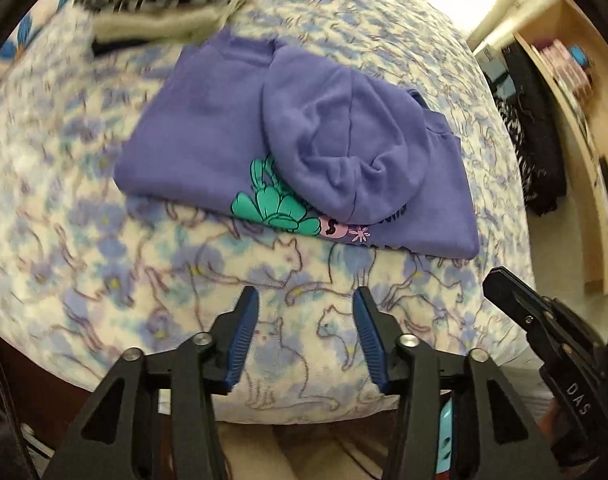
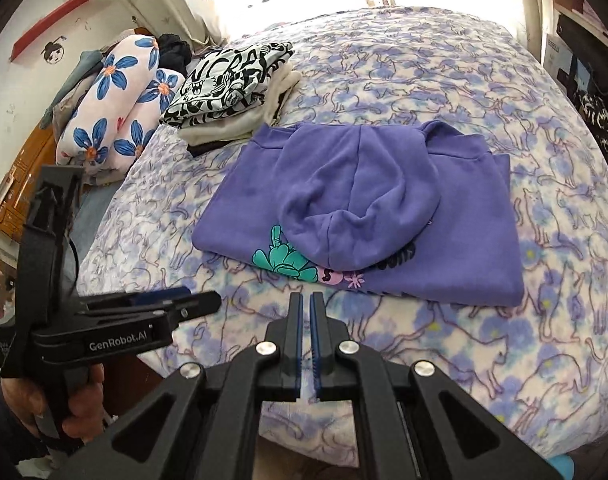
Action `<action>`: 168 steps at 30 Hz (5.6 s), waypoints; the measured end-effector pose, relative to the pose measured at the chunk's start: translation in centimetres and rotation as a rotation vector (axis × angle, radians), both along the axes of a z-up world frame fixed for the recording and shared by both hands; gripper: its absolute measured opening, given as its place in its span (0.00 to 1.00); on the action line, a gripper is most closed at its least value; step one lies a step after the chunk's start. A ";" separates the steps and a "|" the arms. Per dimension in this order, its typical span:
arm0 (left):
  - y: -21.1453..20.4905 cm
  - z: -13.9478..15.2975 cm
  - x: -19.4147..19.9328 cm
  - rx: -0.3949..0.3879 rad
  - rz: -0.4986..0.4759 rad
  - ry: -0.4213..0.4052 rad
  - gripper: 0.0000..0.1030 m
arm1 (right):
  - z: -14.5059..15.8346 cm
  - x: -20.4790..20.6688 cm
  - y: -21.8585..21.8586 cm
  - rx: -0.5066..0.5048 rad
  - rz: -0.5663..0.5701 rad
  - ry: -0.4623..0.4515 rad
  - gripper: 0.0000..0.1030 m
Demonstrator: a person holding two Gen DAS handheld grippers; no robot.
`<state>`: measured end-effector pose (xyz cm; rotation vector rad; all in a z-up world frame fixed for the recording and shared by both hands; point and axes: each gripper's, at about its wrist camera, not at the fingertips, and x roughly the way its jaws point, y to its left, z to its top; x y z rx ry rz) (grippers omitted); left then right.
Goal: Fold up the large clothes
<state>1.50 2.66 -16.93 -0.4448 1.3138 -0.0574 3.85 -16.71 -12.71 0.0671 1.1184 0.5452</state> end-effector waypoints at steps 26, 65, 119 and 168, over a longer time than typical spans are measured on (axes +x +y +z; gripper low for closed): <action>9.5 -17.5 7.3 -0.278 0.341 -0.325 0.55 | -11.5 6.4 5.9 -0.010 -0.035 -0.284 0.03; -28.7 -9.7 14.4 0.503 -0.713 -0.585 0.19 | -16.3 -0.4 -16.2 0.216 -0.589 -0.033 0.03; -14.5 1.1 24.4 0.166 -0.515 -0.344 0.65 | -8.3 16.4 -16.0 0.073 -0.310 0.102 0.38; -14.2 -5.0 30.2 0.288 -0.385 -0.241 0.66 | -11.5 26.6 -16.1 -0.008 -0.409 0.056 0.13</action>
